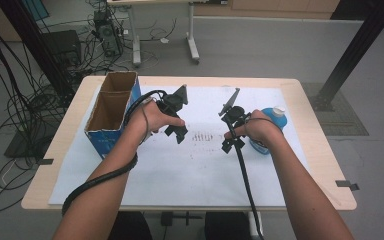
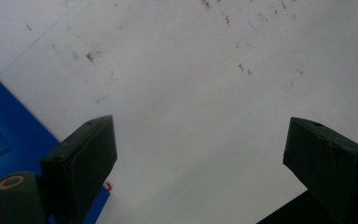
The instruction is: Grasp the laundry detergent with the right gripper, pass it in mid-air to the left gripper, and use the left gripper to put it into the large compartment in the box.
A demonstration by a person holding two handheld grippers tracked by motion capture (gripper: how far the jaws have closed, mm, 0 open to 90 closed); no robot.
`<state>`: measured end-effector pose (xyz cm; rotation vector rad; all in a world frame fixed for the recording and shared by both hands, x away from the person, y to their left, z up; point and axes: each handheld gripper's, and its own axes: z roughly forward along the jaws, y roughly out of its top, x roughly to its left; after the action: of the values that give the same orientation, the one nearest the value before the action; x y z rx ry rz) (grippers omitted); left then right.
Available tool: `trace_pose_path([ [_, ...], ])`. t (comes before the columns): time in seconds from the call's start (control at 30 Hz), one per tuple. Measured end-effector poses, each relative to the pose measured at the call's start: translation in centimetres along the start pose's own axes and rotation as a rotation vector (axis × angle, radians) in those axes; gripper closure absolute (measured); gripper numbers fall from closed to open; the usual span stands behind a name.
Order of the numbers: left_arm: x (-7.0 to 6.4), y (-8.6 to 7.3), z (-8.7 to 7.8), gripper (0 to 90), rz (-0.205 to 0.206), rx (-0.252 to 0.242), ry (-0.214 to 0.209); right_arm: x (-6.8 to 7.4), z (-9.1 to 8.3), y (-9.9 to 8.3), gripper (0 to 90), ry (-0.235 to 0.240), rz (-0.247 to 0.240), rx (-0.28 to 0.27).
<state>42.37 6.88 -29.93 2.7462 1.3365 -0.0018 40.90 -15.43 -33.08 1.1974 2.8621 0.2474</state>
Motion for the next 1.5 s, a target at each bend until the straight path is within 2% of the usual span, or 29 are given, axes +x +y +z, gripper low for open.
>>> trace_pose_path([
  [0.1, -0.1, -0.7, -0.2, 10.1, -0.005, -0.015, -0.009, 0.1, 0.1, -0.7, 10.2, 0.002, -0.004, 0.002],
  [0.27, -0.4, -1.7, -0.4, 10.0, -0.001, -0.018, -0.001, 0.0, 0.1, -1.7, 10.2, 0.020, 0.010, -0.018],
  [0.4, -0.2, -2.5, -0.5, 10.1, -0.010, -0.039, -0.015, 0.1, 0.2, -2.5, 10.2, 0.031, 0.018, -0.030],
  [0.63, -0.3, -3.8, -0.4, 10.1, -0.018, -0.069, -0.013, -0.2, 0.2, -4.1, 10.2, 0.044, 0.029, -0.061],
  [0.8, -0.5, -4.3, -0.1, 10.0, -0.022, -0.081, -0.005, -0.6, 0.3, -5.4, 10.2, 0.062, 0.032, -0.100],
  [1.07, -0.8, -4.9, 0.4, 9.8, -0.033, -0.126, -0.030, -0.6, 0.3, -6.7, 10.2, 0.063, 0.026, -0.148],
  [1.4, -0.8, -6.0, 1.3, 9.4, -0.055, -0.178, -0.046, -0.9, 0.5, -8.9, 10.2, 0.066, 0.051, -0.213],
  [1.5, -0.8, -6.3, 1.5, 9.2, -0.050, -0.195, -0.058, -1.0, 0.5, -9.6, 10.2, 0.073, 0.047, -0.233],
])
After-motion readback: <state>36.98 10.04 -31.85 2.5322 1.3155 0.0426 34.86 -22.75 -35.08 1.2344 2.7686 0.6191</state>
